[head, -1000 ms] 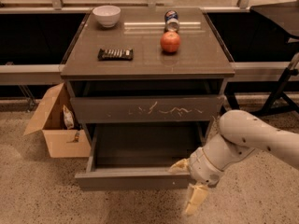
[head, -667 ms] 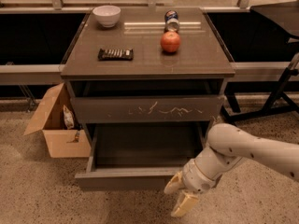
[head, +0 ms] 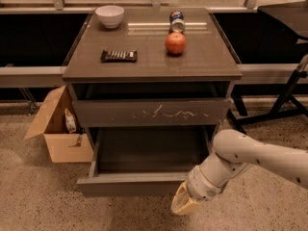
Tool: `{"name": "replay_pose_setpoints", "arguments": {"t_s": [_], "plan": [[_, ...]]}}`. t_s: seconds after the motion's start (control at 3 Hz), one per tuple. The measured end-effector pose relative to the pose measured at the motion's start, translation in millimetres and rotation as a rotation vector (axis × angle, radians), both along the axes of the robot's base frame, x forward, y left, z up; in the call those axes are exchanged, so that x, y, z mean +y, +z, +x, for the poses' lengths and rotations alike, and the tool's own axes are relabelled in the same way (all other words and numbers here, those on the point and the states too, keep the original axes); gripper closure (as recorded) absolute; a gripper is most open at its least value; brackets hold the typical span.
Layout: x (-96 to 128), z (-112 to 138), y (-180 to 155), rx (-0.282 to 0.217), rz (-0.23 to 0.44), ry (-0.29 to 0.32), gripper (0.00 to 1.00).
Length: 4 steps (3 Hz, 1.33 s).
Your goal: Close middle drawer
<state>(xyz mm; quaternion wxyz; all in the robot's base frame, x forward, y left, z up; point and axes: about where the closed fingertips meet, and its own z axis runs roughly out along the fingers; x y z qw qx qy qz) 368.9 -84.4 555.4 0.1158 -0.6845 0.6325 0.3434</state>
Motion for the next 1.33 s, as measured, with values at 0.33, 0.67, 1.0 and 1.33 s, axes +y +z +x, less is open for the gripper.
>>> {"name": "replay_pose_setpoints", "arguments": {"t_s": [0.33, 0.67, 1.0, 1.33], "plan": [[-7.8, 8.2, -45.4, 0.007, -0.037, -0.026, 1.00], [-20.3, 23.3, -105.1, -0.012, -0.082, -0.058, 1.00], [-29.9, 45.8, -130.1, -0.057, -0.096, -0.082, 1.00], [-37.7, 91.4, -138.1, -0.152, -0.131, -0.092, 1.00]]}}
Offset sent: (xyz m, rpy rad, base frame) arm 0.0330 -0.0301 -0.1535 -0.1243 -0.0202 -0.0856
